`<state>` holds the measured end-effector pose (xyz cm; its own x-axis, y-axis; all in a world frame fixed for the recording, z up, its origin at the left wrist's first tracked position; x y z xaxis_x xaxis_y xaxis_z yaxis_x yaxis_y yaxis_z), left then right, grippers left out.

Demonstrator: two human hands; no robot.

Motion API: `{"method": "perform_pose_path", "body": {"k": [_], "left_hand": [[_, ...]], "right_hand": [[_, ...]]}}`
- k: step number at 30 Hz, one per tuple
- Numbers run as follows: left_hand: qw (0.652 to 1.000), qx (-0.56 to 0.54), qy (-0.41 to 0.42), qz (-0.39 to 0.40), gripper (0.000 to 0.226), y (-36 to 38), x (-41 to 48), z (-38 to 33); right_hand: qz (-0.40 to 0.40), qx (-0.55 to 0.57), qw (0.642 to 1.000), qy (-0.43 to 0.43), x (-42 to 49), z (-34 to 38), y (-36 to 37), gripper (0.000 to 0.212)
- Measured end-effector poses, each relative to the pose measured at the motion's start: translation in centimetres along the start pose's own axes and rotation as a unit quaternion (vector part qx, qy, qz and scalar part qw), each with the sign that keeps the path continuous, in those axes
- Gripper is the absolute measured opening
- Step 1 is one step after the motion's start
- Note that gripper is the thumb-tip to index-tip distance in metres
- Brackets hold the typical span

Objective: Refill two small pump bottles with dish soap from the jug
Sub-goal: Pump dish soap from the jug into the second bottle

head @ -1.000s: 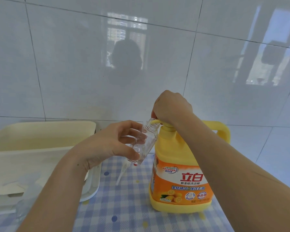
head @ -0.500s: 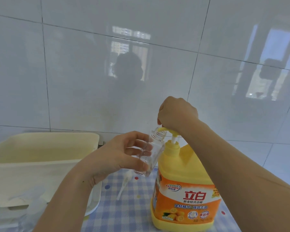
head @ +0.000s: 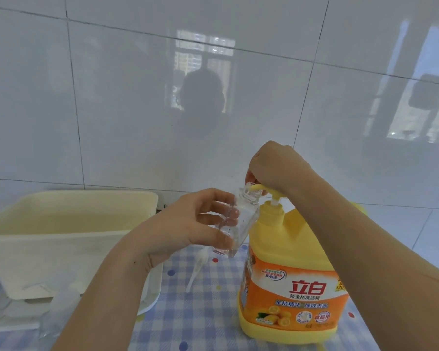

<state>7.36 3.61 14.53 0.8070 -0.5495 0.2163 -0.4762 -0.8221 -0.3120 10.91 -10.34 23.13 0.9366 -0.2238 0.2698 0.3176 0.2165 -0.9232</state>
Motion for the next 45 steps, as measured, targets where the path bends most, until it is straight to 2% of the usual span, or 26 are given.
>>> {"method": "perform_pose_path", "body": {"k": [6, 15, 23, 25, 29, 33, 45], "left_hand": [[1.000, 0.019, -0.019, 0.003, 0.069, 0.0, -0.1, 0.9], [0.999, 0.035, -0.023, 0.007, 0.072, 0.0, -0.2, 0.7], [0.999, 0.026, -0.017, 0.006, 0.071, 0.1, -0.2, 0.5], [1.000, 0.014, -0.010, 0.004, 0.069, 0.1, -0.3, 0.2], [1.000, 0.011, -0.003, 0.005, 0.068, 0.2, -0.4, -0.3], [1.000, 0.016, -0.002, -0.009, 0.069, -0.2, -0.5, -0.4], [1.000, 0.012, 0.010, -0.018, 0.068, -0.5, -0.5, -0.6]], "right_hand": [[0.014, -0.002, 1.000, 0.019, -1.2, -0.4, 0.9, 0.016], [-0.001, -0.024, 0.999, 0.022, -1.3, -0.4, 0.8, 0.029], [-0.014, -0.001, 0.999, 0.030, -1.5, -0.4, -0.1, 0.021], [-0.034, 0.008, 0.999, 0.024, -1.6, 0.0, -1.4, 0.017], [-0.117, 0.018, 0.993, 0.010, -1.5, 0.8, -4.0, 0.028], [-0.087, 0.015, 0.996, 0.016, -1.3, 0.8, -3.0, 0.027], [-0.084, -0.001, 0.996, 0.009, -1.7, 0.8, -2.9, 0.027]]}}
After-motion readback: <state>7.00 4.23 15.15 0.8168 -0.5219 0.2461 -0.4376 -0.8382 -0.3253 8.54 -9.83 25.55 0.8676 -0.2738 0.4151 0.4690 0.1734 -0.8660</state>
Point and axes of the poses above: each hand's wrist, its own x-axis towards the middle knuckle, its own y-axis out of the palm, z = x × y, the point moved 8 cm from there along x, towards the middle knuckle, and after that the axes turned 5 degrees about y, right-handed, at the moved point
